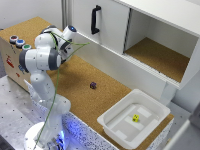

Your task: Pull the handle of the drawer

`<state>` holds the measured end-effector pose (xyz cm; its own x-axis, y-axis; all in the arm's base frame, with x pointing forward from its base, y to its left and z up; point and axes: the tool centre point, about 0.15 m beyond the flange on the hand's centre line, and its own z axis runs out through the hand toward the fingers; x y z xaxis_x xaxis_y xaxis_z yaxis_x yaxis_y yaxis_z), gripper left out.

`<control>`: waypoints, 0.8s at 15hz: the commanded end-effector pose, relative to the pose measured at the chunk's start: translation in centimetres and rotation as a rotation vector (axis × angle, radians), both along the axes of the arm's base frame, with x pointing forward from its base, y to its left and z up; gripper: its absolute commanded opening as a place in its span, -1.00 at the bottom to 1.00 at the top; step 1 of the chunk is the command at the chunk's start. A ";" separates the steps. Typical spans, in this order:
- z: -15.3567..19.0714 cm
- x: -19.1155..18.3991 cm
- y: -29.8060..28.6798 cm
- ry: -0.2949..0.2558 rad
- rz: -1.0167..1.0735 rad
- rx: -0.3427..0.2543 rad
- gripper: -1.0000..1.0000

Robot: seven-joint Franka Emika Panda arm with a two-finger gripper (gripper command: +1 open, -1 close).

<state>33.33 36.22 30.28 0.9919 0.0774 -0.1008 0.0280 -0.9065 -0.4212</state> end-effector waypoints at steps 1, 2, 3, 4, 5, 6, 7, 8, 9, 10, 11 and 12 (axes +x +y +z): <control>-1.5 0.2 0.6 -0.040 -0.004 0.054 -1.00; -1.6 0.0 0.3 -0.038 -0.010 0.055 -1.00; -1.7 -0.2 -0.1 -0.035 -0.021 0.052 -1.00; -1.8 -0.4 -0.6 -0.029 -0.033 0.051 -1.00; -2.0 -0.6 -1.1 -0.025 -0.040 0.052 -1.00; -2.1 -0.7 -1.6 -0.024 -0.054 0.050 -1.00; -2.2 -0.9 -2.1 -0.026 -0.067 0.047 -1.00; -2.4 -1.0 -3.0 -0.027 -0.084 0.044 -1.00; -2.5 -1.2 -3.9 -0.028 -0.106 0.046 -1.00; -2.6 -1.3 -4.9 -0.030 -0.126 0.045 -1.00; -2.8 -1.3 -6.1 -0.030 -0.146 0.044 -1.00; -3.0 -1.4 -7.1 -0.029 -0.159 0.042 -1.00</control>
<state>33.59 35.02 30.01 0.9942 0.0303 -0.1035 -0.0154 -0.9101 -0.4141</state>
